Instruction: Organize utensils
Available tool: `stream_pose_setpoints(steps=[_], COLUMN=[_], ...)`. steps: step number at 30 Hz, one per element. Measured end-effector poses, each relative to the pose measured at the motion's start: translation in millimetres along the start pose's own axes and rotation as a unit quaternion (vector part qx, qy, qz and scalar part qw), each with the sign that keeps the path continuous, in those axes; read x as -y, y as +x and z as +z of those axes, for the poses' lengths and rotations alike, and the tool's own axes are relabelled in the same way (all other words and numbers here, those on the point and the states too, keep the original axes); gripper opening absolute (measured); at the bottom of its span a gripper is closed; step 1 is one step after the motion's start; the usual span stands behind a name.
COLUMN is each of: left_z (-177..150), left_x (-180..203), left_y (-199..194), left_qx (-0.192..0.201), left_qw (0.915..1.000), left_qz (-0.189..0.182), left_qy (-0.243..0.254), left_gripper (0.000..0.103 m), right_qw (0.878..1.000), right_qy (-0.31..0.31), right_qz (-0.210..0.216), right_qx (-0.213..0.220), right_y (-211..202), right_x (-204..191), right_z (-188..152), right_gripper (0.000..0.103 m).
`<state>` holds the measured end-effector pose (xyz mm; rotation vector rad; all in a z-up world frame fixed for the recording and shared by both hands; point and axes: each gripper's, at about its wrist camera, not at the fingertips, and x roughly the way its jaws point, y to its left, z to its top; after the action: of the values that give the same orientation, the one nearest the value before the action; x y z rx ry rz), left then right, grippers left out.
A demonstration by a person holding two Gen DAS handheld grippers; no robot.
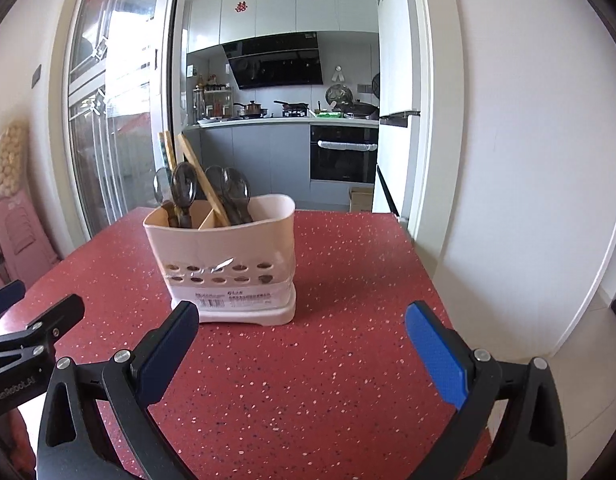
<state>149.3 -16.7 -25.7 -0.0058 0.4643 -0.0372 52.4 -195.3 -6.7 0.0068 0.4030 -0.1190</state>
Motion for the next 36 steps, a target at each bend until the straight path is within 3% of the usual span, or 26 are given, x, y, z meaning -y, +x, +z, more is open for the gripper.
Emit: stream_pose_setpoints(steps=[6,12,36], left_z=[-2.1,-3.9,-8.0], left_x=[-2.8,-2.9,-4.0], left_y=[-1.0,2.7,4.6], left_qx=[0.012,-0.001,-0.021], left_qw=[0.9999,0.9999,0.9998], left_qz=[-0.001,-0.008,0.001], left_qy=[-0.01,-0.009,-0.003], left_gripper=[0.103,0.103,0.103], right_qw=[1.0,1.0,1.0], right_qy=[-0.001,-0.003,-0.005], right_qz=[-0.015,-0.025,-0.02], right_qx=[0.005,0.012,0.022], right_y=[1.5,-1.8,-4.3], right_x=[-4.8,-5.8,-4.7], right_z=[-8.7,-11.6,-8.2], right_gripper=[0.103,0.103,0.103])
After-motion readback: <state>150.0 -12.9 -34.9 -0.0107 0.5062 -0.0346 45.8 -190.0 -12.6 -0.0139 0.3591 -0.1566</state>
